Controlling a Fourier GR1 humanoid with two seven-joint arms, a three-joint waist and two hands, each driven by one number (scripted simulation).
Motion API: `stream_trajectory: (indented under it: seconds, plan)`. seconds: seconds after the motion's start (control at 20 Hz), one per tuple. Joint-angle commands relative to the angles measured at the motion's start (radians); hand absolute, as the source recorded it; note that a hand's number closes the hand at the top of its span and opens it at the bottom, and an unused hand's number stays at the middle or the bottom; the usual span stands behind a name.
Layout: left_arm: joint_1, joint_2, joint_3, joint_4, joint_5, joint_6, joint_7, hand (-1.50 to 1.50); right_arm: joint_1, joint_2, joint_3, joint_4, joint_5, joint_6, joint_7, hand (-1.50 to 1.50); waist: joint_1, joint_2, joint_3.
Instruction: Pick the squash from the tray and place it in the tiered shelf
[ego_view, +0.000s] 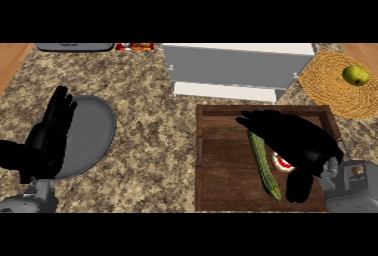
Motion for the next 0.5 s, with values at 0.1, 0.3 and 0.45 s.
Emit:
stream_trajectory:
  seconds: [0.1,0.3,0.45]
  plan:
    - [-0.023,-0.043,-0.019,-0.051,-0.062,0.029,0.063,0.00,0.071,0.037,-0.015,0.098,0.160,-0.039,-0.158,-1.50,0.000,0.001,0.001]
    - [-0.047,-0.068,0.002,0.025,-0.083,-0.005,0.031,0.00,0.087,0.080,-0.061,0.119,0.202,-0.003,-0.202,-1.50,-0.003,0.001,0.000]
    - [0.014,-0.037,0.050,-0.018,-0.044,-0.061,0.001,0.00,0.118,0.106,-0.011,0.200,0.312,-0.084,-0.279,-1.50,0.002,0.001,0.000]
